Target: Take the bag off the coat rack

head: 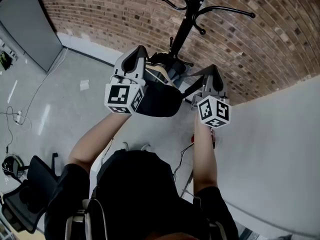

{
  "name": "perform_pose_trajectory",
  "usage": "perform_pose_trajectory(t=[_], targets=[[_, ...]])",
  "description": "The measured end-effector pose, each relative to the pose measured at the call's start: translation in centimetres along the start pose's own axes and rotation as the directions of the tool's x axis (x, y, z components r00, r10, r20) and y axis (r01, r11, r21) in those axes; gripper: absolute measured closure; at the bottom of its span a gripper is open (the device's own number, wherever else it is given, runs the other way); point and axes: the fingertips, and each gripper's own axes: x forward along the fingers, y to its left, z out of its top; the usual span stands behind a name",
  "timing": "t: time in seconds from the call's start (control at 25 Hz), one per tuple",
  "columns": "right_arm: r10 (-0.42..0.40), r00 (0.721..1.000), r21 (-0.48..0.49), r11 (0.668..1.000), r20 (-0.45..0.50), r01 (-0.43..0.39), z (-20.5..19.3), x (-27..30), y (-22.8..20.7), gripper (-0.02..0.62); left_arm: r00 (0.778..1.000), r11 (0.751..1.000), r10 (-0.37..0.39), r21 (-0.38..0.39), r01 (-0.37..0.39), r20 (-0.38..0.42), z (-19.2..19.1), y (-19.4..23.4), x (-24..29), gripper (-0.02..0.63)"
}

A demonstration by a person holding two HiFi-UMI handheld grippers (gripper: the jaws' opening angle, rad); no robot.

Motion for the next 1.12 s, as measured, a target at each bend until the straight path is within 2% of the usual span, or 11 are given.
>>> perform_pose_trajectory(t=[0.32, 0.52, 0.72, 1.12], targets=[[-0.040, 0.999, 0.063, 0.997, 0.016, 0.039, 0.6, -1.7, -0.8, 0.576, 0.999, 0.999, 0.039, -0.017, -0.039, 0.006, 0.9, 3.0, -2.4, 0.586], [-0.062, 0.998, 0.113, 0.992, -0.001, 0.062, 0.1, -2.9, -1.6, 0.576, 0.999, 0.998, 0.041, -0.056, -0.040, 0.023, 1.3, 4.6, -3.4, 0.586], [-0.083, 0.997, 0.128, 0.988, -0.004, 0.083, -0.3, -3.8, -2.1, 0.577, 0.999, 0.998, 0.045, -0.046, -0.045, 0.001, 0.5, 5.1, -4.3, 0.586], [-0.055, 0.996, 0.137, 0.989, -0.073, 0.065, -5.5, -7.0, -0.9, 0.577, 0.997, 0.989, 0.038, -0.140, -0.046, -0.064, -2.8, 6.0, -6.8, 0.586]])
